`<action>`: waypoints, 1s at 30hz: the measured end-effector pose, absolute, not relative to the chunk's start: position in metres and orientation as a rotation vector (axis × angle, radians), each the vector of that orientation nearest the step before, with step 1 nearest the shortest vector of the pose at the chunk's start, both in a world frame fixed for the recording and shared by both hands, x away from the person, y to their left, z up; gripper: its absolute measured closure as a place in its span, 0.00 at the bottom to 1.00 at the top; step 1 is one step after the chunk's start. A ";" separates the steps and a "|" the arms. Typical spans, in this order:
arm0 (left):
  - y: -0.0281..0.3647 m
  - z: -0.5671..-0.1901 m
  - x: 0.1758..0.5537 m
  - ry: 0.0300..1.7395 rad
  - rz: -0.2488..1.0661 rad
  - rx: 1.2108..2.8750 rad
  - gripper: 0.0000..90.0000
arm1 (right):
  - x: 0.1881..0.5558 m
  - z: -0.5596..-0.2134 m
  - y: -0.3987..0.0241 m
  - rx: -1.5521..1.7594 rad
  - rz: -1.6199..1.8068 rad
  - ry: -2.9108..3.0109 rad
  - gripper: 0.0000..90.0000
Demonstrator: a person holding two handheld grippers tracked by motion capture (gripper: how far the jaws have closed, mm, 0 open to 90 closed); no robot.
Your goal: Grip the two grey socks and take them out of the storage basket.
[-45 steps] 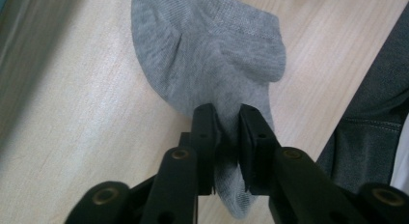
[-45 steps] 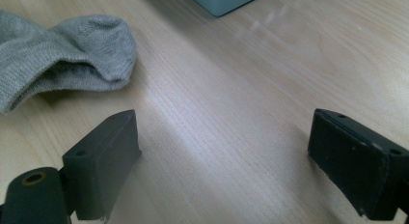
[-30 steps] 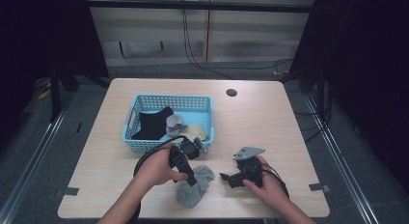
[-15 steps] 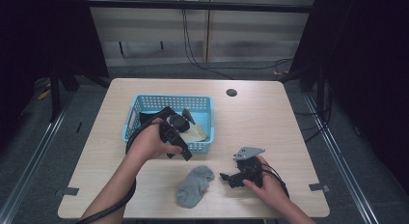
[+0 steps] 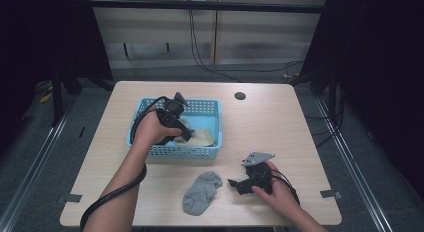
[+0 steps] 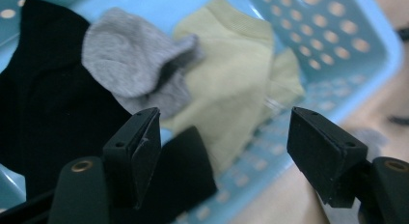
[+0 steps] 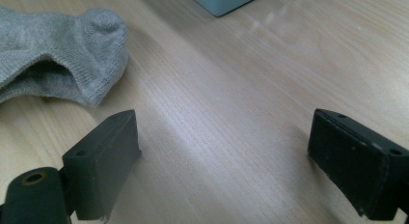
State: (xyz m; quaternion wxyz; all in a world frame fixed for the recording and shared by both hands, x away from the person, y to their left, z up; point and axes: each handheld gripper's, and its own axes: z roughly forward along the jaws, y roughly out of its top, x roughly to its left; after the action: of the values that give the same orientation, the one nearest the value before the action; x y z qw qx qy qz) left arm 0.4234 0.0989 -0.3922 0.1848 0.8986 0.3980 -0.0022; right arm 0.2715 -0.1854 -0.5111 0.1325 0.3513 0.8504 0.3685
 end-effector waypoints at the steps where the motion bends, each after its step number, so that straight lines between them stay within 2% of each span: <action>1: 0.100 -0.396 0.428 1.133 0.013 2.528 0.30 | 0.271 -0.511 -0.185 1.019 1.069 2.467 0.11; 7: 0.099 -0.413 0.445 1.164 0.076 2.502 0.30 | 0.272 -0.511 -0.185 1.020 1.069 2.466 0.11; 18: 0.096 -0.442 0.457 1.164 0.089 2.500 0.33 | 0.272 -0.511 -0.185 1.017 1.069 2.466 0.11; 25: 0.098 -0.456 0.461 1.231 0.009 2.504 0.47 | 0.272 -0.511 -0.185 1.019 1.070 2.467 0.11; 26: 0.098 -0.457 0.462 1.232 -0.006 2.513 0.55 | 0.271 -0.511 -0.185 1.019 1.069 2.467 0.11; 29: 0.097 -0.459 0.463 1.251 -0.031 2.529 0.65 | 0.272 -0.511 -0.185 1.017 1.069 2.465 0.11; 30: 0.096 -0.460 0.463 1.257 -0.046 2.537 0.65 | 0.272 -0.511 -0.185 1.017 1.069 2.465 0.11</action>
State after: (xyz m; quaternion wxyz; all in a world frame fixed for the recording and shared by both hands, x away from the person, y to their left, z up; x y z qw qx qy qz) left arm 0.4627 0.0956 -0.4601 0.1544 0.8851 0.4386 -0.0162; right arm 0.2716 -0.1854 -0.5112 0.1338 0.3509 0.8503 0.3687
